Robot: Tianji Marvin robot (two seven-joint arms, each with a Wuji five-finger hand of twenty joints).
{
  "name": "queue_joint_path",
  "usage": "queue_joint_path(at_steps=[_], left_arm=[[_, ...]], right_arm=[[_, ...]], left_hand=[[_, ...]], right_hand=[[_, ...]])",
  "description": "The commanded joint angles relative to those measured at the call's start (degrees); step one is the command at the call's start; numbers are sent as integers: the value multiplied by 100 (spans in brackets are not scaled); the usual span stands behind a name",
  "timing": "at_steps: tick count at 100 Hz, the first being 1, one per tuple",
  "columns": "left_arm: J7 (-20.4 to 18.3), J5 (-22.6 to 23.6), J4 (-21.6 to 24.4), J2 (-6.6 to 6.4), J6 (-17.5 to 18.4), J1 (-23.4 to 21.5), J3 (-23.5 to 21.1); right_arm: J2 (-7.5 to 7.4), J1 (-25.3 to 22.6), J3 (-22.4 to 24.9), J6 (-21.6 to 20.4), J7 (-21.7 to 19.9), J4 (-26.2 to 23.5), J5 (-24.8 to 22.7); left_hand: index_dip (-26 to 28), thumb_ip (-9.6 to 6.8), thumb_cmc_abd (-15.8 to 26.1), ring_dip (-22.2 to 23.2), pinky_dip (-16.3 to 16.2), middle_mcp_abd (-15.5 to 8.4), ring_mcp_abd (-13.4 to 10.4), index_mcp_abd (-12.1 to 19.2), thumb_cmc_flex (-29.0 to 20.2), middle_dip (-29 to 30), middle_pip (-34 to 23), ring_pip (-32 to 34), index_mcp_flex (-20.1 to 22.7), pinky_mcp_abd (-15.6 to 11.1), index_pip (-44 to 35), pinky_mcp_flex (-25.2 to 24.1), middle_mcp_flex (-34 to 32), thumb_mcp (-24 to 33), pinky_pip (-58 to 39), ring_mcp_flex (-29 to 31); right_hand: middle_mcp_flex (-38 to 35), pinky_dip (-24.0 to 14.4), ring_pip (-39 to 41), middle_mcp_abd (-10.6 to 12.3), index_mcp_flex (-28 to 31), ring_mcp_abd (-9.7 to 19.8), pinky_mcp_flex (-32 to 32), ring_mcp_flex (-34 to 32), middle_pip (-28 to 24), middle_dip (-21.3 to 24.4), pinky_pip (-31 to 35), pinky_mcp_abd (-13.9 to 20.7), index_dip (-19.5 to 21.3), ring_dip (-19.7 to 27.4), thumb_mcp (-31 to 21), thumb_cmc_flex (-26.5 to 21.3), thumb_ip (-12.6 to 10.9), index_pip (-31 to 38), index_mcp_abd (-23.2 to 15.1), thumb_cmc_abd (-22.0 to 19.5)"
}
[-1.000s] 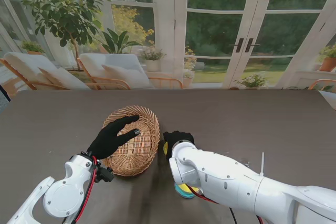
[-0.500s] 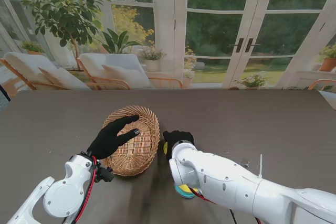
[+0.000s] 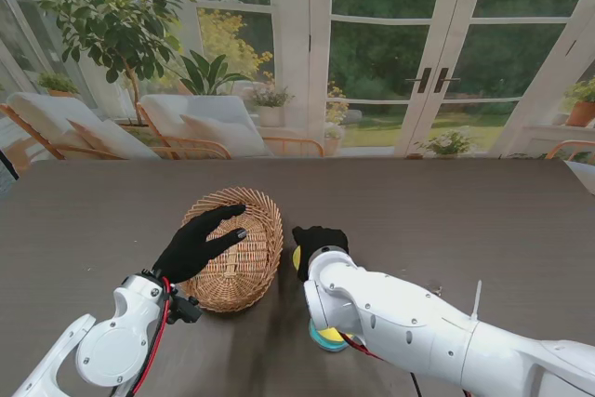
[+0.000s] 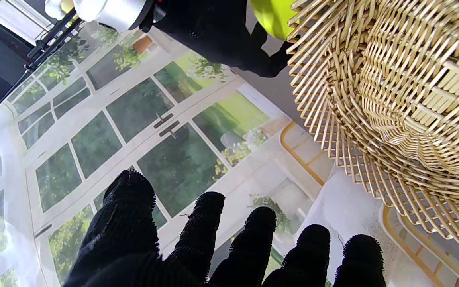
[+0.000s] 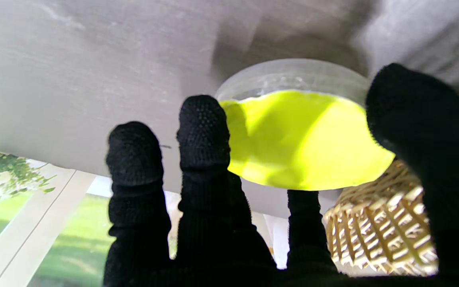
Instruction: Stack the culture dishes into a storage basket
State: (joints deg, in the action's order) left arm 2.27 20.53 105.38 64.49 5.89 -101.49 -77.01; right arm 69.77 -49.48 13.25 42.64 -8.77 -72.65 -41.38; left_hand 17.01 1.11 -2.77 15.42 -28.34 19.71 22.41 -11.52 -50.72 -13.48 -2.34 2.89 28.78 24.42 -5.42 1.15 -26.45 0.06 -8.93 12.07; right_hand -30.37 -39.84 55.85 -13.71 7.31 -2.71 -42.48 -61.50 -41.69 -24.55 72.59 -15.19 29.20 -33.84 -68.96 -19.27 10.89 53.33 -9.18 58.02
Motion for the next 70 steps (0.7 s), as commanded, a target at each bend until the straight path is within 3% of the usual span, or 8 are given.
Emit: queue_joint_path(at_steps=[1, 22, 40, 53, 70], left_arm=[[-84, 5, 40, 20, 10, -36, -15], [-71, 3, 56, 23, -1, -52, -25], [-65, 12, 62, 22, 38, -69, -38], [-34, 17, 88, 27, 79, -109, -58], [-4, 9, 111, 33, 110, -147, -84]], right_arm=[[-50, 69, 63, 41, -105, -133, -73], [-385, -88, 392, 22, -384, -697, -357], [-715, -753, 1173, -228, -646, -1373, -886], [-890, -1524, 2033, -679, -911, -1932, -1439], [-996, -2649, 3242, -1598, -1124, -2579, -2100]], left_hand=[[-2, -77, 215, -36, 36, -7, -46, -8, 26, -15, -10, -67, 21, -183, 59, -42, -18, -100, 157, -95], [-2, -77, 212, -36, 36, -1, -48, -13, 20, -15, -11, -66, 24, -184, 59, -42, -18, -99, 157, -94], [-2, -77, 211, -36, 35, -6, -42, -13, 23, -16, -13, -66, 21, -182, 60, -39, -23, -101, 156, -93], [-1, -77, 211, -36, 36, -4, -46, -12, 23, -15, -10, -68, 27, -183, 57, -38, -15, -100, 156, -97], [-1, -77, 210, -36, 37, -3, -44, -9, 22, -15, -11, -68, 23, -180, 59, -41, -20, -99, 158, -98]], right_hand=[[-558, 89, 38, 551, 173, 72, -429, -215, -853, -283, 283, -26, 225, -51, -862, -497, -339, 633, -237, -228], [-522, 82, 52, 536, 165, 90, -440, -236, -828, -282, 284, -33, 226, -67, -843, -489, -352, 618, -235, -270], [-507, 70, 85, 514, 166, 102, -458, -261, -827, -288, 303, -23, 230, -82, -843, -496, -365, 616, -235, -274], [-470, 66, 90, 488, 165, 92, -460, -257, -815, -286, 309, -36, 229, -84, -836, -502, -368, 611, -228, -294], [-429, 63, 120, 467, 151, 71, -435, -216, -807, -287, 304, -45, 215, -96, -817, -505, -376, 571, -203, -307]])
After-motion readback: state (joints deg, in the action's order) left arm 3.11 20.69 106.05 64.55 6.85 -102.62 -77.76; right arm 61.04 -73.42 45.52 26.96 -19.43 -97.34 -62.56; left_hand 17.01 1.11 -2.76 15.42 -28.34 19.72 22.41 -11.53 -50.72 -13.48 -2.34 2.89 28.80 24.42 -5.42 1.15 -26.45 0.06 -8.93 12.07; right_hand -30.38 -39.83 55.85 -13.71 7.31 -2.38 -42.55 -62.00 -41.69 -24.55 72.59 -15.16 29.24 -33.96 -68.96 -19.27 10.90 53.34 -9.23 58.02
